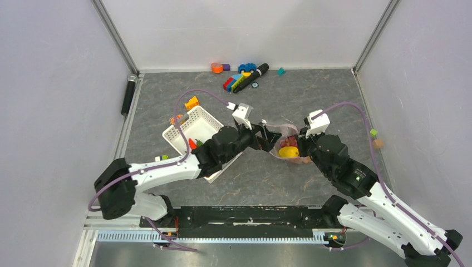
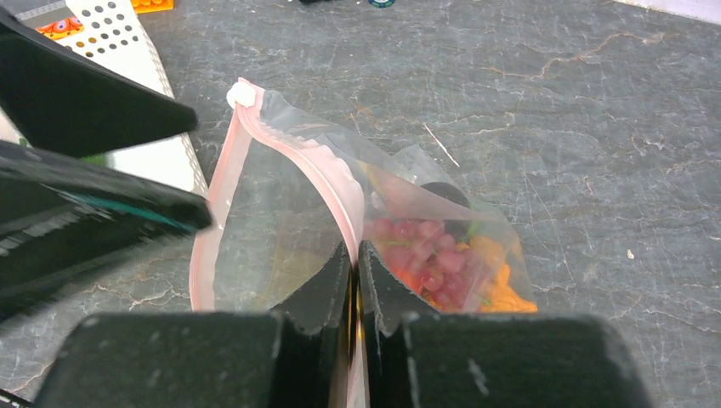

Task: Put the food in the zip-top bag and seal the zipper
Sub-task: Place the fake fruit in the zipper food storage bag, then pick up the fake vegetable from the bin.

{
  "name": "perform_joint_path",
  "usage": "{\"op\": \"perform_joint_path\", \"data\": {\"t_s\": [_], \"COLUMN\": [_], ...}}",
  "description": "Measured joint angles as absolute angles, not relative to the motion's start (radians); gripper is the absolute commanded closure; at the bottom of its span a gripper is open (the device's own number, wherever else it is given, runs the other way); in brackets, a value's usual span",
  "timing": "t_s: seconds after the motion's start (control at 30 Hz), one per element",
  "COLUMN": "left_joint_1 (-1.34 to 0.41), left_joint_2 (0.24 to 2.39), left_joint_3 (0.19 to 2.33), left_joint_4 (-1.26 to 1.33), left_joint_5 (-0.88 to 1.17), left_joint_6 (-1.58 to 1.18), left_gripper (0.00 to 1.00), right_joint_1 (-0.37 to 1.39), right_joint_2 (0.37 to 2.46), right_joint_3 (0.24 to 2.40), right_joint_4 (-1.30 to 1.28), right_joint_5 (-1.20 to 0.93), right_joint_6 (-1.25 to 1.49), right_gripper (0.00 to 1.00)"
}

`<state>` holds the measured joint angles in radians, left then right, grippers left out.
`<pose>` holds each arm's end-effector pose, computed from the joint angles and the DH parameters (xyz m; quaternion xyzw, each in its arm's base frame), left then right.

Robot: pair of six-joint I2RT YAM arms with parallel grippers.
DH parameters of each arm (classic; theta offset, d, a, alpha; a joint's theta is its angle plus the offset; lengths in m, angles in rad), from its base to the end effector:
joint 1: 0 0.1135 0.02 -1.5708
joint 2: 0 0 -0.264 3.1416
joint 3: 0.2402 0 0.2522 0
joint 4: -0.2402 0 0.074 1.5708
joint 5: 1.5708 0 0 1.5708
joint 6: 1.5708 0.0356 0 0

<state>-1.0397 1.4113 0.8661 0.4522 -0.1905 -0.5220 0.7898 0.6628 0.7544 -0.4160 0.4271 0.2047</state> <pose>0.1715 -0.2786 0.2883 0.1264 0.7277 -0.4220 0.5257 0.1169 0.0970 0.3242 -0.1104 0.7955 0.1208 0.5834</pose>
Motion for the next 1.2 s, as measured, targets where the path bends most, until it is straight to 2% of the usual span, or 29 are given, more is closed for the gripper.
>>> {"op": "perform_joint_path", "data": {"t_s": [0.37,0.57,0.83,1.2], "left_joint_1": [-1.037,-0.982,-0.783,-0.708], "left_joint_2": [1.185,1.140,1.145,1.163], "left_joint_3": [0.840,0.837,0.830,0.791], "left_joint_4": [0.099,-0.200,-0.456,-0.518], "left_joint_5": [-0.570,-0.742,-0.700,-0.616], "left_joint_6": [-0.545,-0.698,-0.881,-0.939], "left_gripper": [0.00,0.00,0.00,0.00], "right_joint_1": [0.790,0.790,0.790,0.790], "right_joint_2": [0.659,0.661,0.662,0.669], "right_joint_3": [0.754,0.754,0.749,0.748], "right_joint_4": [-0.416,-0.416,-0.415,-0.414], "right_joint_5": [0.427,0.427,0.427,0.429], "right_joint_6": [0.205,0.204,0.205,0.205], "right_gripper": [0.89,0.89,0.89,0.89]}}
